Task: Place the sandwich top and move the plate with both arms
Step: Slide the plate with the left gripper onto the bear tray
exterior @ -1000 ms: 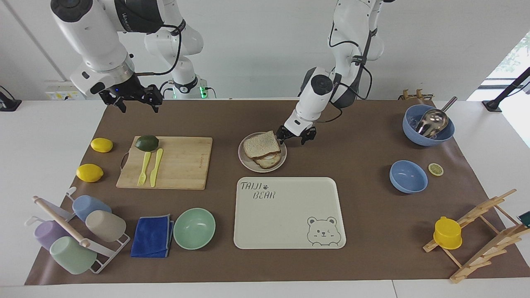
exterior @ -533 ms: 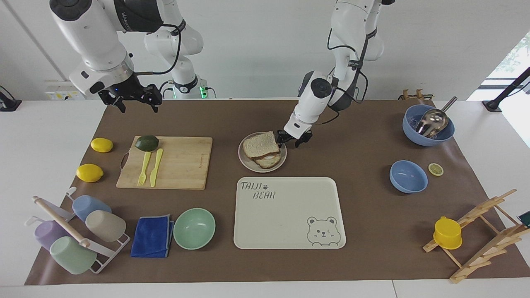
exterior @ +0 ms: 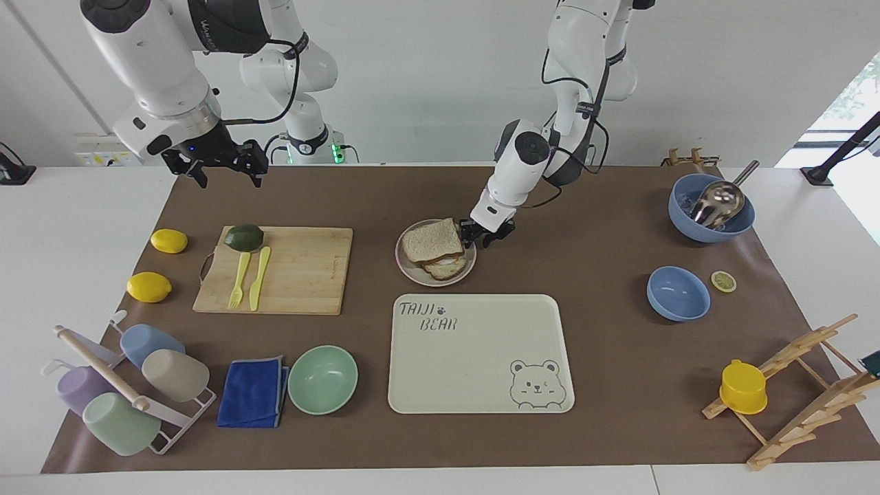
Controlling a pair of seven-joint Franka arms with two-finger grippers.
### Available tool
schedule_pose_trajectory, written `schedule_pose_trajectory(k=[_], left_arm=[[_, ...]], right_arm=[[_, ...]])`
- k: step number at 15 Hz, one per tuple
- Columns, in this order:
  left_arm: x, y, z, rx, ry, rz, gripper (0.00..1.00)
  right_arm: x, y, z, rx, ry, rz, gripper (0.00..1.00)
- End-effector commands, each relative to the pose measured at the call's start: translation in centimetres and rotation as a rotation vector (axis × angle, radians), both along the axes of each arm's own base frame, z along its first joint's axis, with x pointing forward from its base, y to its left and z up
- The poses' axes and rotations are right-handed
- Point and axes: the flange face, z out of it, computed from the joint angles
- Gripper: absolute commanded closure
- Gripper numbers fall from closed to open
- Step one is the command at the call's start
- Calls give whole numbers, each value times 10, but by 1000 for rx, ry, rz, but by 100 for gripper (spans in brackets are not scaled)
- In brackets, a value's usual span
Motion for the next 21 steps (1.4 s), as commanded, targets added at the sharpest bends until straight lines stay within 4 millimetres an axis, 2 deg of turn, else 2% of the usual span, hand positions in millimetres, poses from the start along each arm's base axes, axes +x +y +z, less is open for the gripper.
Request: schedule_pose_trajectory(k=[1, 3, 5, 10, 12, 13, 18, 20, 21], left_arm=[[-2, -2, -2, -12, -6, 7, 71], [-2, -2, -2, -12, -5, 7, 82], [-1, -1, -2, -11, -3, 8, 100], [6, 4, 3, -14, -3, 4, 100], [22, 17, 17, -16, 17, 26, 100], [28, 17, 30, -20, 33, 15, 100], [85, 56, 99, -95, 62, 19, 100], [113, 69, 114, -116, 39, 45, 100], [123, 76, 114, -121, 25, 61, 100]], right_arm=[[0, -2, 4, 12, -7, 31, 0], [0, -2, 4, 12, -8, 31, 0], [1, -2, 4, 10, -11, 30, 0], [-1, 1, 7, 8, -15, 36, 0], [-1, 1, 7, 8, -15, 36, 0], [-1, 1, 7, 9, -15, 38, 0], [-2, 1, 7, 8, -13, 36, 0], [-2, 2, 7, 5, -13, 38, 0], [-2, 1, 8, 2, -15, 38, 0]])
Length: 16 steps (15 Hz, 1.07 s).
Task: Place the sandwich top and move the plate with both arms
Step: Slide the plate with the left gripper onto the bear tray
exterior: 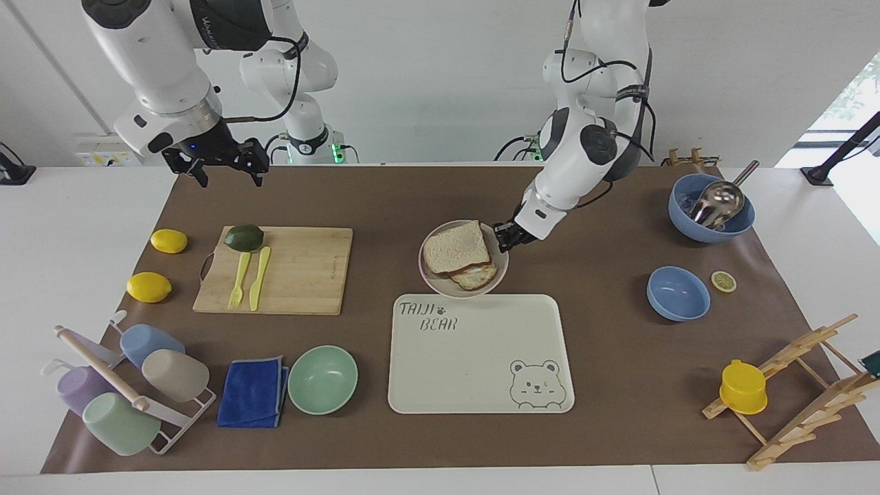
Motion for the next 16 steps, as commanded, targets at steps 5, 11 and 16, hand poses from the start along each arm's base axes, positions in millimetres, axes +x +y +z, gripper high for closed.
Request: schedule_pose_trajectory(k=[5, 11, 16], left_arm=[[92, 30, -23, -47, -50, 41, 100], [139, 26, -72, -51, -82, -57, 100], [144, 32, -81, -55, -112, -75, 100]], right_arm=[[-2, -1, 4, 1, -6, 32, 0], [-2, 0, 4, 1, -5, 34, 0], [-3, 1, 5, 1, -6, 35, 0]])
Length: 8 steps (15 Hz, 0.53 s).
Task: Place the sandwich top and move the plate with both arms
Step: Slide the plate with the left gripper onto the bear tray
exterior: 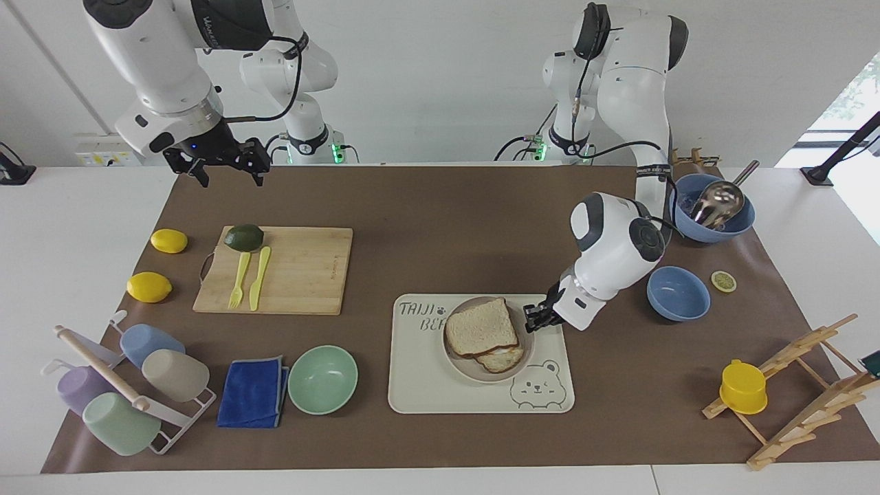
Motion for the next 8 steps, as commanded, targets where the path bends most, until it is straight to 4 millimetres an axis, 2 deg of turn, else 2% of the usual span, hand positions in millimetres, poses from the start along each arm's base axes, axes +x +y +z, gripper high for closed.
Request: schedule_pose_trajectory(k=[1, 6, 7, 8], left_arm=[[6, -1, 8, -7, -33, -19, 100], [5, 1, 3, -9, -48, -13, 100], [6, 3, 4, -7, -47, -11, 82], [6, 1, 4, -9, -50, -11, 1]], right_arm=[[-3, -1, 4, 1, -6, 32, 0], [-3, -1, 4, 1, -6, 32, 0], [-3, -1, 4, 1, -6, 32, 0], [-3, -1, 4, 1, -6, 32, 0]])
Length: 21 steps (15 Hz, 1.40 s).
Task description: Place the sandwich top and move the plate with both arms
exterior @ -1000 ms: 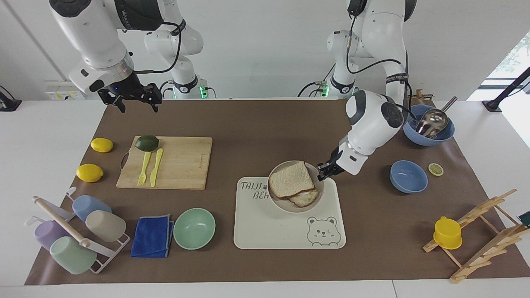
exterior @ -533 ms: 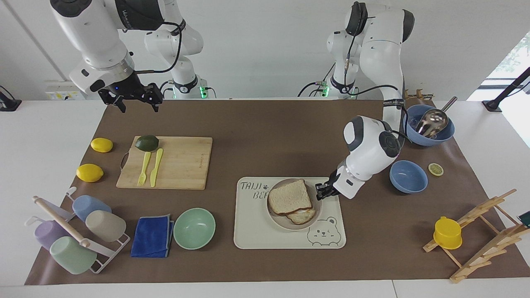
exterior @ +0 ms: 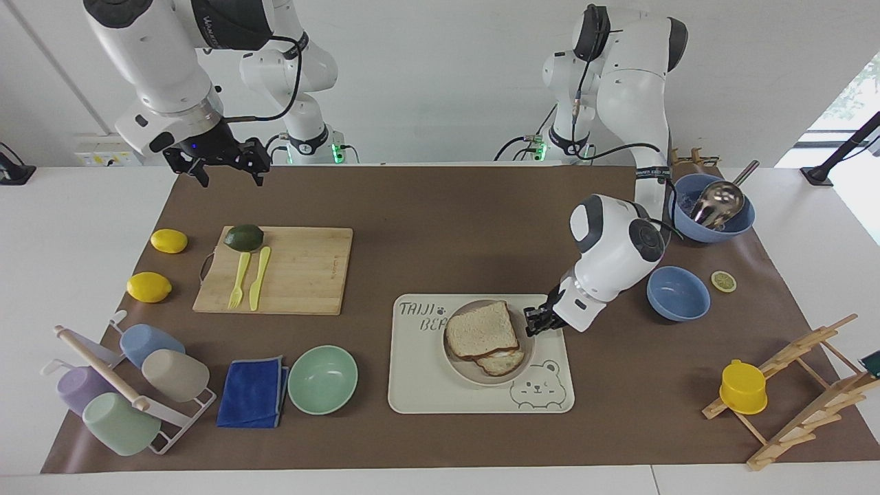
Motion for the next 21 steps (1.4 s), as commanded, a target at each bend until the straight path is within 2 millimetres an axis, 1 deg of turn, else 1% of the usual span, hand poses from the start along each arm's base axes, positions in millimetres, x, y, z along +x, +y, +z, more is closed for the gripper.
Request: schedule_pose_trajectory(k=[1, 3, 4, 5, 6, 7, 8, 9, 10, 12, 13, 15, 17, 18, 19, 21], left_arm=[[3, 2, 5, -5, -20, -10, 0], [8, 17, 8, 3, -7, -2, 0], [11, 21, 16, -1, -1, 0, 0], [16, 23, 31, -17, 1, 3, 0], [19, 38, 42, -20, 7, 19, 0], [20, 59, 63, -20, -2, 42, 0], [17, 72, 81, -14, -6, 47, 0], [15, 92, 95, 3, -9, 59, 0], [11, 102, 109, 31, -18, 55, 0], [3, 122, 136, 113, -29, 36, 0], [-2, 131, 153, 149, -41, 31, 0], [-12, 157, 180, 183, -37, 28, 0], [-25, 165, 209, 198, -63, -2, 0], [-33, 175, 224, 201, -57, 9, 0], [-43, 185, 240, 217, -53, 15, 0], [-70, 188, 269, 281, -41, -12, 0]], right_arm=[[-2, -1, 4, 1, -5, 32, 0], [-3, -1, 4, 1, -5, 32, 0], [-3, 0, 3, 1, -2, 32, 0], [-4, 0, 5, 1, -7, 32, 0], [-4, 0, 5, 1, -5, 32, 0], [-4, 1, 4, 1, -5, 34, 0], [-4, 1, 4, 1, -5, 34, 0], [-5, 3, 4, 1, -4, 38, 0], [-4, 3, 4, 1, -5, 38, 0], [-4, 3, 4, 2, -5, 35, 0], [-4, 3, 4, 2, -5, 35, 0], [-4, 2, 4, 6, -5, 35, 0], [-4, 3, 4, 6, -5, 37, 0], [-4, 2, 4, 7, -5, 35, 0], [-4, 2, 4, 7, -5, 35, 0], [-4, 2, 4, 7, -5, 37, 0]])
